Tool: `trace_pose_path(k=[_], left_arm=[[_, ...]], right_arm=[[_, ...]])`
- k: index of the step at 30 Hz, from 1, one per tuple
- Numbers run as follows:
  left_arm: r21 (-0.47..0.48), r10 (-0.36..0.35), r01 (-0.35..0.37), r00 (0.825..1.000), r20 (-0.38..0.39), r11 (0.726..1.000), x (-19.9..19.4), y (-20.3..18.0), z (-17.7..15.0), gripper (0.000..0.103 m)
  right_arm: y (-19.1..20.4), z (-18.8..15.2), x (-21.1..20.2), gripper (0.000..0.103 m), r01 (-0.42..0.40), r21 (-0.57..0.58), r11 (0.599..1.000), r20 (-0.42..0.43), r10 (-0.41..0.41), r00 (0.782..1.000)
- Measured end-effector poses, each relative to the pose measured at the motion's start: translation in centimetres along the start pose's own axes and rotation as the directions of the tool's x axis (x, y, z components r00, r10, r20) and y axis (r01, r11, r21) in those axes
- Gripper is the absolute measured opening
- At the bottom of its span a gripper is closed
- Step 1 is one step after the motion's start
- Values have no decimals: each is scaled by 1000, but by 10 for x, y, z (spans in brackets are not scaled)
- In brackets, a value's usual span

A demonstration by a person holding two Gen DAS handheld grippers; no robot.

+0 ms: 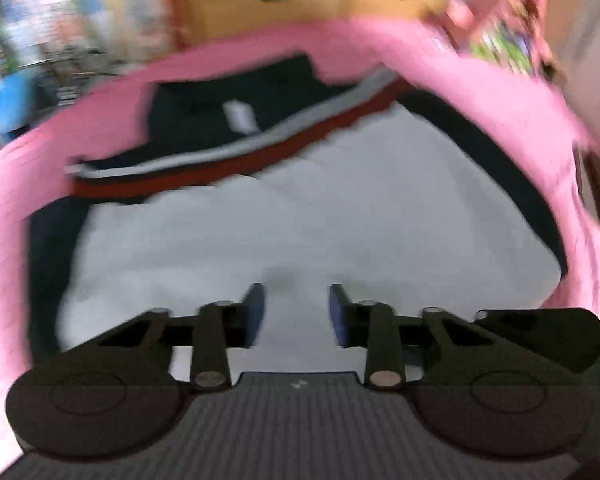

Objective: Fold clothes

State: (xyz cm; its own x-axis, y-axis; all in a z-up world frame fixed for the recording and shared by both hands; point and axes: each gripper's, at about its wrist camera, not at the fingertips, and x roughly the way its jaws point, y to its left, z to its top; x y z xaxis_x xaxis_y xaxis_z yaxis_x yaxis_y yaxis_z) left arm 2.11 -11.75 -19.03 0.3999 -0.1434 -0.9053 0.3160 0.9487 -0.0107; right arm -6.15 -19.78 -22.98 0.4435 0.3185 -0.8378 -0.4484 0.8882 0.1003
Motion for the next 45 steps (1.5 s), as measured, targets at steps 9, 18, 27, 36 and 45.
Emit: trace_pose_path(k=[9, 18, 27, 36, 45], left_arm=[[-81, 123, -122, 992, 10, 989, 62, 30, 76, 21], [-50, 206, -208, 977, -52, 977, 55, 28, 94, 28], [-48, 305, -305, 952, -11, 951, -42, 33, 39, 73], [-193, 470, -546, 818, -330, 815, -20, 120, -88, 81], [-396, 329, -444, 887, -325, 804, -65, 143, -97, 77]], right_arm=[[8, -11, 2, 43, 28, 21, 999, 79, -29, 996], [18, -18, 1, 47, 39, 8, 999, 110, -40, 993], [-15, 6, -21, 60, -55, 38, 998, 18, 54, 998], [-68, 11, -26, 61, 204, 27, 979, -32, -203, 979], [-165, -29, -71, 66, 382, 280, 881, -163, -349, 923]])
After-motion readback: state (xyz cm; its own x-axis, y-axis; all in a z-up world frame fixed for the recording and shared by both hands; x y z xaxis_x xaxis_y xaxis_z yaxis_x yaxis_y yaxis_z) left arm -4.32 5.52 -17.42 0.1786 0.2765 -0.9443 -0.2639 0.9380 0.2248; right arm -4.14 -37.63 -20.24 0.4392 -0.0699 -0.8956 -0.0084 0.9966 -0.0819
